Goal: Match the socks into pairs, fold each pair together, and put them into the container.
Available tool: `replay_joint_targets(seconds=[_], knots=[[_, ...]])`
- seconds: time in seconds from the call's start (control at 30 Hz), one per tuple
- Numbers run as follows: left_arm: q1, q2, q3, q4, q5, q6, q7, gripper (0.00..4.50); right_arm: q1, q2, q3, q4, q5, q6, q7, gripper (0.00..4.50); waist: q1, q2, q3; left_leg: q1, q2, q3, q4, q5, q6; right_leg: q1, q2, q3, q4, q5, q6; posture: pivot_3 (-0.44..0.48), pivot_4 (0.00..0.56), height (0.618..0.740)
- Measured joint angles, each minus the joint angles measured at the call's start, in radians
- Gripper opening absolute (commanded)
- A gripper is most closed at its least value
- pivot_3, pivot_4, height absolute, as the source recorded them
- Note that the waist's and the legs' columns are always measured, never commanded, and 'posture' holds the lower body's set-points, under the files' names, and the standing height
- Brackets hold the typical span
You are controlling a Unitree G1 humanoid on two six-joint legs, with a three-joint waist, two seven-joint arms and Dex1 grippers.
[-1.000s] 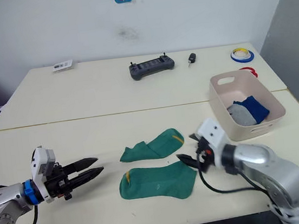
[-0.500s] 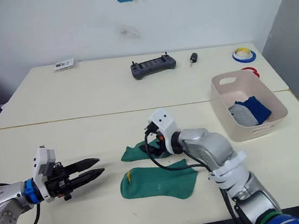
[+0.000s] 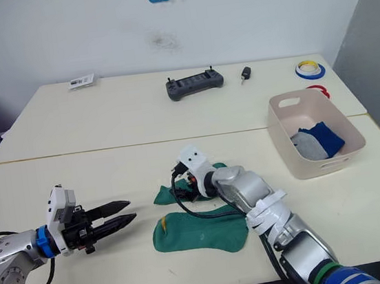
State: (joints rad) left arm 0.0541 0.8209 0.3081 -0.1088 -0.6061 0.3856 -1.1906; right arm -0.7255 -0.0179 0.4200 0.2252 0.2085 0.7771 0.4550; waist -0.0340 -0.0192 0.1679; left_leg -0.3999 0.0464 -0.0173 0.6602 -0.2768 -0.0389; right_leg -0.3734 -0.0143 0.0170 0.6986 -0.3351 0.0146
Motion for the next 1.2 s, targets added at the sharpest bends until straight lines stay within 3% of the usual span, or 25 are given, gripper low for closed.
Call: replay_joint_targets(seconds=[0.27, 0.3, 0.53, 0.83, 0.97, 1.2], knots=[[-0.015, 0.0, -0.013, 0.0, 0.0, 0.0, 0.005, 2.24, 0.033, -0.02, 0.043, -0.065, -0.04, -0.038, 0.066, 0.23, 0.001, 0.0, 0.0, 0.0, 0.0, 0.0, 0.0, 0.0, 0.0, 0.0, 0.0, 0.0, 0.0, 0.0, 0.0, 0.0, 0.15, 0.74], [-0.017, 0.0, -0.014, 0.0, 0.0, 0.001, 0.006, 2.24, 0.037, -0.031, 0.046, -0.083, -0.042, -0.045, 0.076, 0.05, 0.001, 0.0, 0.0, 0.0, 0.0, 0.0, 0.0, 0.0, 0.0, 0.0, 0.0, 0.0, 0.0, 0.0, 0.0, 0.0, 0.15, 0.74], [-0.021, -0.001, -0.014, -0.001, -0.001, 0.005, 0.026, 2.24, 0.034, -0.086, 0.026, -0.2, -0.049, -0.091, 0.135, 0.05, 0.001, 0.0, 0.0, 0.0, 0.0, 0.0, 0.0, 0.0, 0.0, 0.0, 0.0, 0.0, 0.0, 0.0, 0.0, 0.0, 0.15, 0.74], [-0.036, -0.012, -0.014, 0.0, -0.006, 0.023, 0.045, 2.24, -0.123, -0.135, -0.109, -0.11, -0.037, -0.201, 0.198, 0.05, 0.001, 0.0, 0.0, 0.0, 0.0, 0.0, 0.0, 0.0, 0.0, 0.0, 0.0, 0.0, 0.0, 0.0, 0.0, 0.0, 0.15, 0.74], [-0.044, -0.017, -0.014, 0.0, -0.008, 0.026, 0.049, 2.24, -0.13, -0.143, -0.13, -0.108, -0.029, -0.209, 0.226, 0.05, 0.001, 0.0, 0.0, 0.0, 0.0, 0.0, 0.0, 0.0, 0.0, 0.0, 0.0, 0.0, 0.0, 0.0, 0.0, 0.0, 0.15, 0.74], [-0.07, -0.026, -0.014, 0.002, -0.018, 0.045, 0.062, 2.24, -0.1, -0.181, -0.12, -0.156, -0.023, -0.408, 0.367, 0.05, 0.001, 0.0, 0.0, 0.0, 0.0, 0.0, 0.0, 0.0, 0.0, 0.0, 0.0, 0.0, 0.0, 0.0, 0.0, 0.0, 0.15, 0.74]])
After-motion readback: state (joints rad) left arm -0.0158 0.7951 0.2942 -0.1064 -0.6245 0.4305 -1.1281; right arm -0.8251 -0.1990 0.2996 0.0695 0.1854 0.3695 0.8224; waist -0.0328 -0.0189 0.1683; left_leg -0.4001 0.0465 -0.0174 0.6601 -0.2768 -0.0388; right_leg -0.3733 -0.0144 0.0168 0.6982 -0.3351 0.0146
